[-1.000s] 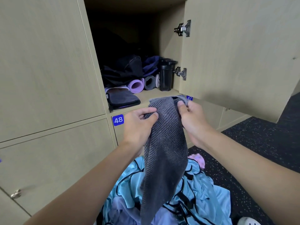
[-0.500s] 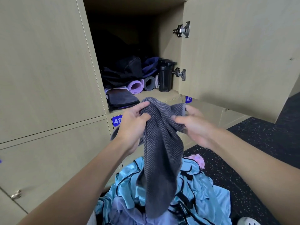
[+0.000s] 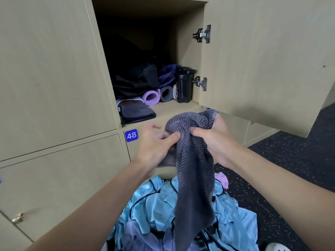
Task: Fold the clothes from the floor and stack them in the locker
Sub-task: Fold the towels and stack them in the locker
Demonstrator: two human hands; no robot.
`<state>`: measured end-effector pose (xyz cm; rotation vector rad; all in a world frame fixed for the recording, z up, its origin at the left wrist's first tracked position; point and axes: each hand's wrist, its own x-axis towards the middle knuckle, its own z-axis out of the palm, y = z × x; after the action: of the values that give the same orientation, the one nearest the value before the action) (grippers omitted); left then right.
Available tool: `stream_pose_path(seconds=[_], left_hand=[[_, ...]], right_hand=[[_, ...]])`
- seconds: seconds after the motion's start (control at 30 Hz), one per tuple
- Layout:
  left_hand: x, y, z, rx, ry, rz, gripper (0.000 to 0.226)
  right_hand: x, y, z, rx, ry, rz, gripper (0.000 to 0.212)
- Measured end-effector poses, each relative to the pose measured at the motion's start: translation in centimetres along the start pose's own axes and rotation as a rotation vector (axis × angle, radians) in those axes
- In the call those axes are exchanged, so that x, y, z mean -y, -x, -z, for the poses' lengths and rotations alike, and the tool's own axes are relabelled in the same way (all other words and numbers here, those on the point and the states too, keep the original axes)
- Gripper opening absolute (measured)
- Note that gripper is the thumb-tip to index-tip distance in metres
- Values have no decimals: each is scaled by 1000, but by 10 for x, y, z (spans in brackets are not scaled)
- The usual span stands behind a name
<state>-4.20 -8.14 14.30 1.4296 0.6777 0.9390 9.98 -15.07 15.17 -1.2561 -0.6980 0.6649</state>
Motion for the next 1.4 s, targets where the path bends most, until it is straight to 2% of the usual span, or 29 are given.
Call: stream_pose_path(seconds=[0.1,0.2,0.37,0.47,0.6,0.7,0.77,0.93,1.07,1.17,1.23,1.3,1.4], left_hand=[[4,0,-5,20,-70,36,18],[5,3,-7,128,-50,95,19],[3,9,-8,246,101,140,22],[3,11,-7,250,178,103,22],[1,9,-4,167,99,107,11],[1,5,0,47,11,112,23],[2,3,1,-7,-69,78,23],[2,-2,4,-138,-197,26,22],[-2,-1,4,-144,-183,8,22],[-10,-5,11,-143,-87,34,21],[-13,-7,16,-137,-2,58,26],[-16,-4,19,-135,83,78,13],[-12,-4,23,-78,41,59,52]], right_hand=[[1,2,0,20,-83,-15,45],[2,2,0,82,-181,-50,42],[5,7,-1,164,-188,-81,20],[6,8,-2,136,-119,-79,28],[5,7,-3,91,-29,-89,34],[5,6,0,64,125,-69,31],[5,3,3,18,195,-51,33],[5,-8,12,-121,96,-100,38],[3,-15,18,-253,69,-103,40],[4,-18,27,-353,51,-126,42],[9,-14,30,-311,41,-181,39],[14,-7,29,-150,54,-244,26],[24,1,29,24,63,-281,26]])
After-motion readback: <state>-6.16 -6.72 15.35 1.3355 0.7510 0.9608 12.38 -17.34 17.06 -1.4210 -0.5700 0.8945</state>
